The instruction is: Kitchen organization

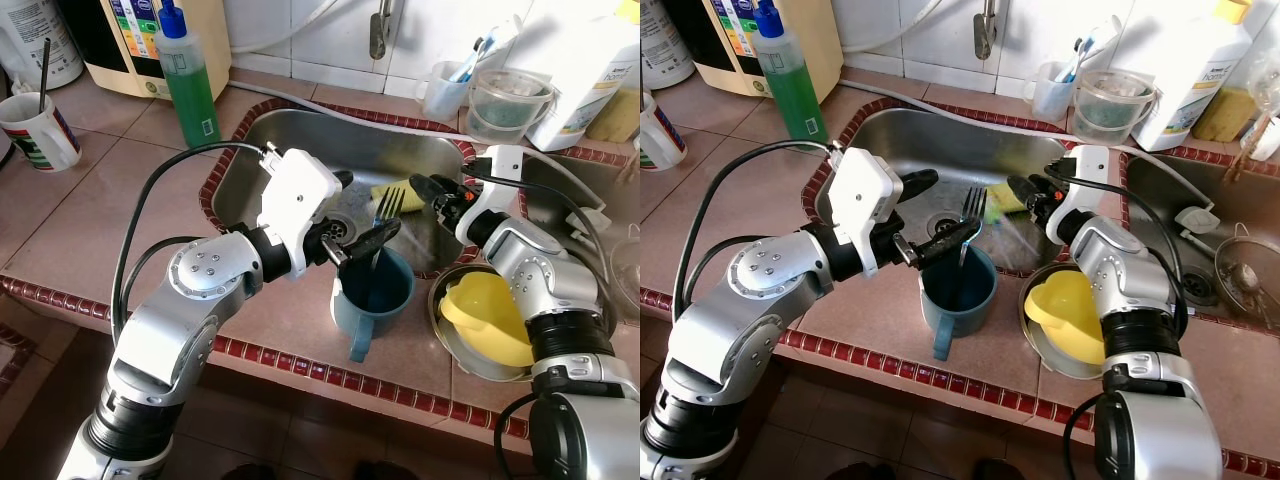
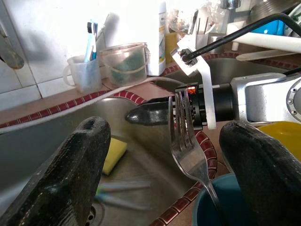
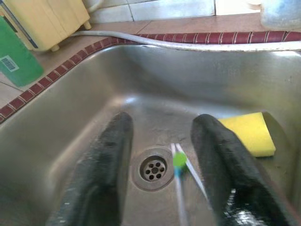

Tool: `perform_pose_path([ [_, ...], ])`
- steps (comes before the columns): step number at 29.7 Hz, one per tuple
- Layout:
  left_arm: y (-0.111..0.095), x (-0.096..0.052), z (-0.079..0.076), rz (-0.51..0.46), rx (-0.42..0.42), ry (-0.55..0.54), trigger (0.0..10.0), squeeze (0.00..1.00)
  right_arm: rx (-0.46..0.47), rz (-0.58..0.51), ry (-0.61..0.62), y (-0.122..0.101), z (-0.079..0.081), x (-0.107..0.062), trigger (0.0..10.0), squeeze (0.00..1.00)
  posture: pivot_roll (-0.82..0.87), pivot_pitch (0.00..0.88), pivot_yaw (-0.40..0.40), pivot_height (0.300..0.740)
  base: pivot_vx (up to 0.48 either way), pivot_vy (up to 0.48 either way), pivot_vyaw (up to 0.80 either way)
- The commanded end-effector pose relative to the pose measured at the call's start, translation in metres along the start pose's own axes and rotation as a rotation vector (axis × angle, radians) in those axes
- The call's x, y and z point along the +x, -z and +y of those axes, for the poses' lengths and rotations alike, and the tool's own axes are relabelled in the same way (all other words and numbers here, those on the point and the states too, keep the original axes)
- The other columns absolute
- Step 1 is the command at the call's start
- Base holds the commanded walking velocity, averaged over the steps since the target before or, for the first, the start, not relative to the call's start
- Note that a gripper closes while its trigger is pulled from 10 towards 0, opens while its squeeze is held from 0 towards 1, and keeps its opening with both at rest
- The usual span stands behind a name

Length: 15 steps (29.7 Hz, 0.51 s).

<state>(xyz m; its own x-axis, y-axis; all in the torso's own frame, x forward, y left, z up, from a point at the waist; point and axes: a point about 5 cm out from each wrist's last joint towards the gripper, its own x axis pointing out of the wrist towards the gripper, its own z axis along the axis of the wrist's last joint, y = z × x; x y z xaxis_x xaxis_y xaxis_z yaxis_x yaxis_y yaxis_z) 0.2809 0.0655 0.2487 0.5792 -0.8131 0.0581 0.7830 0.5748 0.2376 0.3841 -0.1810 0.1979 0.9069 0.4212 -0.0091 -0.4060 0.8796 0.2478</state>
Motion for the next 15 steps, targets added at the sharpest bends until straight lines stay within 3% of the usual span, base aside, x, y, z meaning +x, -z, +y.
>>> perform_pose_path([
  [1, -0.006, 0.0, -0.002, -0.016, 0.022, 0.022, 10.0, 0.0, 0.011, -0.021, 0.003, -0.003, -0.001, 0.0, 10.0, 1.0, -0.15, 0.175, -0.028, 0.732, 0.0, 0.0, 0.0],
  [13, -0.008, 0.0, 0.02, -0.04, 0.048, -0.085, 10.0, 0.0, -0.109, -0.236, 0.086, -0.035, -0.003, -0.011, 10.0, 1.0, -0.16, 0.124, -0.033, 0.732, 0.0, 0.0, 0.0],
  [14, -0.009, 0.0, 0.024, -0.047, 0.048, -0.108, 10.0, 0.0, -0.129, -0.27, 0.072, -0.039, 0.001, -0.013, 10.0, 0.86, -0.16, 0.12, -0.032, 0.732, 0.0, 0.0, 0.0],
  [15, -0.01, 0.001, 0.027, -0.051, 0.045, -0.124, 10.0, 0.0, -0.152, -0.291, 0.069, -0.042, 0.003, -0.015, 10.0, 0.0, -0.16, 0.113, -0.033, 0.732, 0.0, 0.0, 0.0],
])
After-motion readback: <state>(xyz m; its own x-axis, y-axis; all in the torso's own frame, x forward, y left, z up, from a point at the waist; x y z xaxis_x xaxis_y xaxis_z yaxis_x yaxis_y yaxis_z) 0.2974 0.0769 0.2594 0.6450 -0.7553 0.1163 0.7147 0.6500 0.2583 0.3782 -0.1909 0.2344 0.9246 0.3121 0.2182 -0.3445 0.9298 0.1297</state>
